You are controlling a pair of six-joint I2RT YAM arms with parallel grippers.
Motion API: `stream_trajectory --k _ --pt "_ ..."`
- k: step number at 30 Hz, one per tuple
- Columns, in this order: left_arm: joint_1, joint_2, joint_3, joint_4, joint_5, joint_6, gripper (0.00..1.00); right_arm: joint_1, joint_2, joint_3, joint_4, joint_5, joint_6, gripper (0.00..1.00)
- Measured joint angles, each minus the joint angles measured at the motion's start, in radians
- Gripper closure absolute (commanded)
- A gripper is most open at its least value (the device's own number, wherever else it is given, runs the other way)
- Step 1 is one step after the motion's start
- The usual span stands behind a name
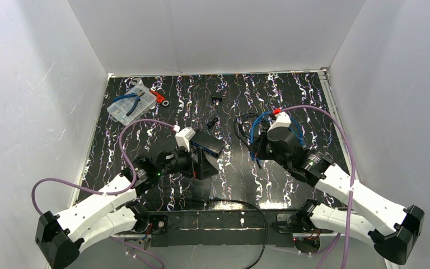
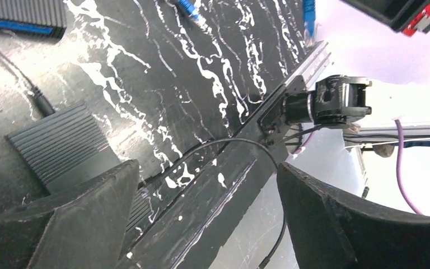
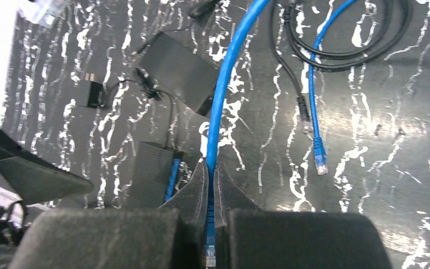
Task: Insert the plug into the switch port
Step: Pick up the connector from the center of the board.
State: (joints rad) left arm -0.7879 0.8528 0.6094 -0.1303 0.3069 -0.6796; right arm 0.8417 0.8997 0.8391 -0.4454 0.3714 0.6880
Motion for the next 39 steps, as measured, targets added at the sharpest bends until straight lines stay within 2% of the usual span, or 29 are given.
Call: stream_trajectory --k 13,26,39 --pt "-0.028 0.146 0.047 0.164 0.032 0.022 0.25 0.122 0.125 0.123 0.031 0.044 0.117 0.99" --pt "-0.078 0.179 0.065 0.325 0.03 0.124 0.41 0.129 0.22 0.19 0.029 0.047 0.174 0.99" --pt "-0.09 0.232 0.065 0.404 0.022 0.167 0.49 0.13 0.248 0.215 0.029 0.023 0.177 0.99"
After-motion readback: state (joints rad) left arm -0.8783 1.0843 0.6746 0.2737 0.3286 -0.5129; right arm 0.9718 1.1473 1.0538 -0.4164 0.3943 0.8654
